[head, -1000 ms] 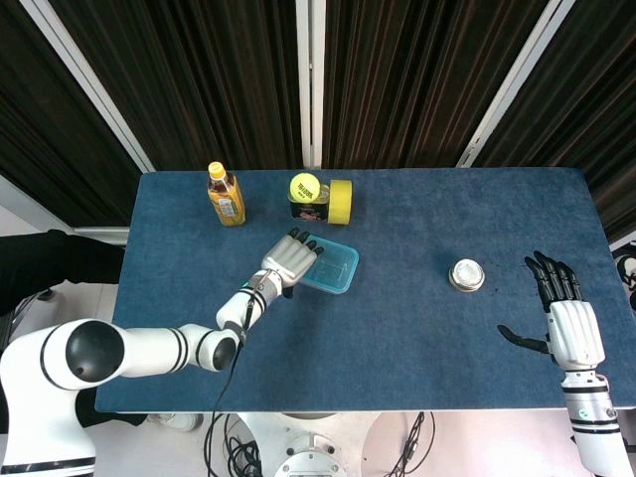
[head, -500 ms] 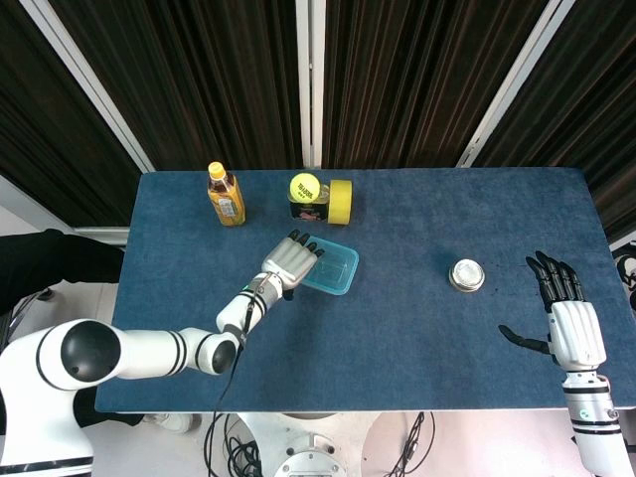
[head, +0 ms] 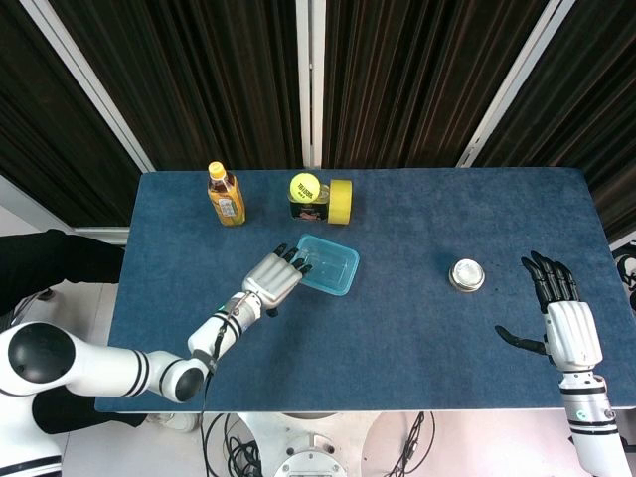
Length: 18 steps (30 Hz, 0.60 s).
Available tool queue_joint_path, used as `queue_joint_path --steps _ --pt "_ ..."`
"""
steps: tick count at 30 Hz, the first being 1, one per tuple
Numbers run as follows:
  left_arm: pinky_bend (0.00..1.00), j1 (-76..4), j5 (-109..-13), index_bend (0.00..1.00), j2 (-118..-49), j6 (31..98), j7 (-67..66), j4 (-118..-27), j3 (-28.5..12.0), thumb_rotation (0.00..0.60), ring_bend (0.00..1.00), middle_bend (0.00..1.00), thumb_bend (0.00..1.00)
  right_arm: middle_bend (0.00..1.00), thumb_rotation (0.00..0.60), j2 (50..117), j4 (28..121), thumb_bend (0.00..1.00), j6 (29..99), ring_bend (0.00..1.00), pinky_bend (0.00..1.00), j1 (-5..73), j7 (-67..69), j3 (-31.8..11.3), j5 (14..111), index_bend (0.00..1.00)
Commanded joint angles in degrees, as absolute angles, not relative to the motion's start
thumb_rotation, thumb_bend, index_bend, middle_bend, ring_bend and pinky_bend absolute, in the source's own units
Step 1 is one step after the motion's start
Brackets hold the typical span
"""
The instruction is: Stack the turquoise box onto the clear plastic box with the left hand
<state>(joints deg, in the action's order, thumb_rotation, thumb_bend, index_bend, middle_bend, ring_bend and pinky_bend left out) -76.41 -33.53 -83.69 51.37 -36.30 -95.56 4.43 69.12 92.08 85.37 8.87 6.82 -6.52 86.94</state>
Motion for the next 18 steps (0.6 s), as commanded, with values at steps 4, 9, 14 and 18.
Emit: queue_joint_path --steps 4,9,14,18 --pt "0.08 -75.6 -32.6 0.16 -84.9 50.8 -38.2 -95.2 4.6 0.6 0.04 0.15 0.0 0.0 0.6 69.1 92.4 0.03 85.6 0.0 0.0 8.8 6.5 -6.5 87.0 0.0" --pt "0.08 -75.3 -31.8 0.16 -85.8 50.9 -39.8 -95.0 4.4 0.6 0.04 0.15 0.0 0.0 0.6 69.1 92.5 0.03 85.5 0.0 0.0 8.8 6.3 -6.4 87.0 0.0" --pt "0.08 -75.0 -31.6 0.16 -86.0 50.9 -40.5 -95.0 3.7 0.6 0.04 0.15 0.0 0.0 0.6 69.0 92.7 0.03 85.5 0.0 0.0 8.8 6.2 -6.5 87.0 0.0" --pt "0.08 -74.3 -34.2 0.16 -85.3 52.4 -40.0 -96.2 2.4 0.6 0.04 0.15 0.0 0.0 0.6 69.0 92.7 0.03 85.7 0.0 0.0 8.7 6.2 -6.5 87.1 0.0"
